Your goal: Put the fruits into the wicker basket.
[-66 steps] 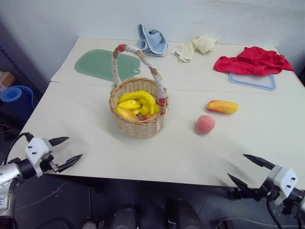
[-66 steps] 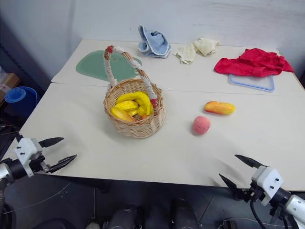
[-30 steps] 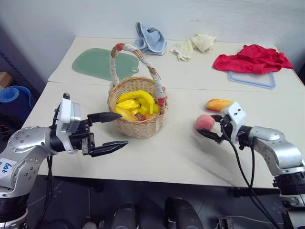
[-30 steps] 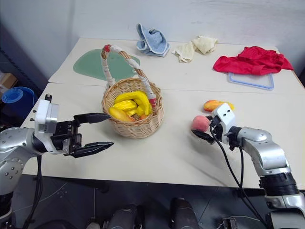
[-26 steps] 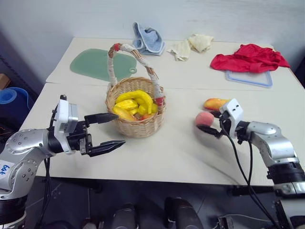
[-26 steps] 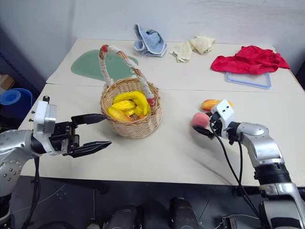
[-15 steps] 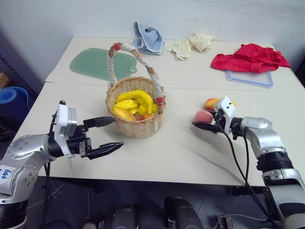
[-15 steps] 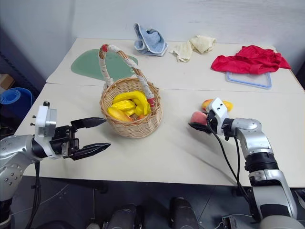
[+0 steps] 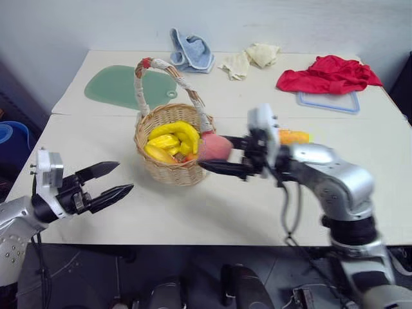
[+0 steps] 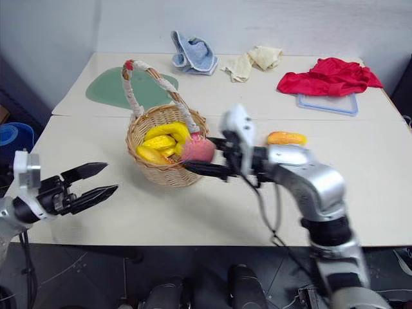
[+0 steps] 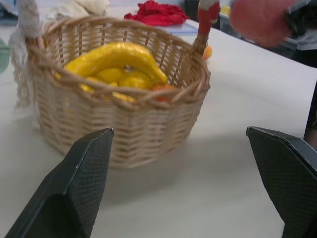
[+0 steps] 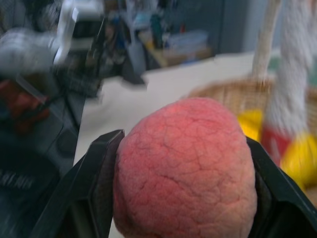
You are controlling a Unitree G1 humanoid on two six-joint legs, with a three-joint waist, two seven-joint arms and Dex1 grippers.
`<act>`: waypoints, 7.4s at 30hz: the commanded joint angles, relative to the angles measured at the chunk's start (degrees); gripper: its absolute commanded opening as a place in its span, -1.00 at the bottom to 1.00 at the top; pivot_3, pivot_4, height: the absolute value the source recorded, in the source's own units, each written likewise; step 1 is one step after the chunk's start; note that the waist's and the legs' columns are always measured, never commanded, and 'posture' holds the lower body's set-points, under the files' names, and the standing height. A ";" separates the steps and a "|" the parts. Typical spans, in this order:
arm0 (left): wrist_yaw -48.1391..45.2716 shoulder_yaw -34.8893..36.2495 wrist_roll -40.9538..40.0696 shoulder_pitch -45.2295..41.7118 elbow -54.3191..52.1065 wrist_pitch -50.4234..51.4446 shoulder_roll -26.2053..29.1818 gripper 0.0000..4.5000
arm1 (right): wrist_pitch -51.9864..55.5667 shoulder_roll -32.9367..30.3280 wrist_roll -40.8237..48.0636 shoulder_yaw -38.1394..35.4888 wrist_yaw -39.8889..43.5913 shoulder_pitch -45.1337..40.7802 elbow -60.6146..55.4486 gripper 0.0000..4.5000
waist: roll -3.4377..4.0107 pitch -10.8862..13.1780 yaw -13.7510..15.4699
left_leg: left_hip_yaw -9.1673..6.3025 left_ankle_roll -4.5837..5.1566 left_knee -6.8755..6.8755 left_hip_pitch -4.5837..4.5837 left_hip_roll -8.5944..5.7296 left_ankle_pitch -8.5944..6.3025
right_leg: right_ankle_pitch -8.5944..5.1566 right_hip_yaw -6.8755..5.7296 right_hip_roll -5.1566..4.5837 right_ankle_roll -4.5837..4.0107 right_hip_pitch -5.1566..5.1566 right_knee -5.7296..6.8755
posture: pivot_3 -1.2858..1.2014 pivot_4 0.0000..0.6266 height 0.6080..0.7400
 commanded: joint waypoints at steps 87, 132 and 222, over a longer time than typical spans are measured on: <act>-1.11 -14.69 1.39 -20.84 -1.07 -0.16 -3.75 1.00 | -48.66 -20.38 -46.48 0.26 13.16 -22.57 88.58 -0.02 | 0.04 0.03 -0.29 | 0.83 0.38 0.16 0.03 -0.02 0.09 | 0.21 0.64 0.38 0.32 0.09 -0.34 | 0.03 -0.52 1.00; 3.51 -3.29 0.59 -1.31 -8.72 -1.70 -4.06 1.00 | 3.53 5.67 2.85 -2.75 6.87 -10.36 6.86 0.98 | -0.12 -0.07 -0.19 | 0.14 0.15 0.10 -0.13 0.11 -0.10 | 0.27 0.10 0.23 0.10 -0.07 0.11 | 0.03 -0.52 1.00; -9.25 -17.26 11.86 -17.11 8.20 -6.01 0.31 1.00 | -31.94 -33.36 -8.21 -55.44 10.82 48.70 16.06 0.99 | -0.05 -0.03 1.61 | 1.24 0.43 -0.07 0.33 -0.01 0.07 | 0.35 0.89 0.62 0.21 0.04 -0.72 | 0.03 -0.52 1.00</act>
